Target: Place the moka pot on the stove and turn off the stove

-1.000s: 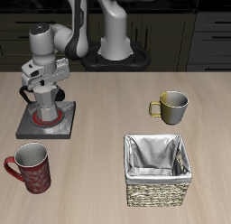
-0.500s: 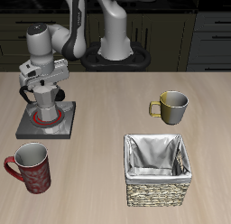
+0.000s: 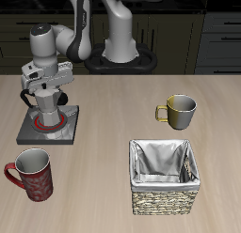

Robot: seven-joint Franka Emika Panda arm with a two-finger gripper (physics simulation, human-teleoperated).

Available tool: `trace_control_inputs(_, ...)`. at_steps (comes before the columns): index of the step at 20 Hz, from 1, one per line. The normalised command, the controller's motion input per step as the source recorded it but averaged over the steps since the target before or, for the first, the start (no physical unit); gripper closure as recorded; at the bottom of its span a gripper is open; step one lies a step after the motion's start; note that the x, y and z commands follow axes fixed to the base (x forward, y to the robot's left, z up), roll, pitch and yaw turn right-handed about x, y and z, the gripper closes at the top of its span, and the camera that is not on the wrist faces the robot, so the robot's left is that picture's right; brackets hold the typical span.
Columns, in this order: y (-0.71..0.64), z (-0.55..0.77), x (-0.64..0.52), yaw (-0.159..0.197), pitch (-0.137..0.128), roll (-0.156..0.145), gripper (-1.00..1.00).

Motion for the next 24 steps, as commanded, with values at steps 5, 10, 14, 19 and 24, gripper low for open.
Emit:
trace_control_inputs(5, 0.14, 0.13, 0.15, -0.084, -0.023, -0.021, 1.00)
trace_control_inputs(10, 0.09, 0.02, 0.13, -0.052, -0.006, -0.013, 1.00)
trace_control_inputs(14, 0.03, 0.06, 0.12, -0.050, -0.009, -0.010, 1.00)
trace_control_inputs(19, 0.02, -0.03, 0.11, -0.057, 0.000, -0.019, 1.00)
trace_control_inputs(24, 0.11, -0.01, 0.08, -0.068, 0.006, -0.003, 1.00)
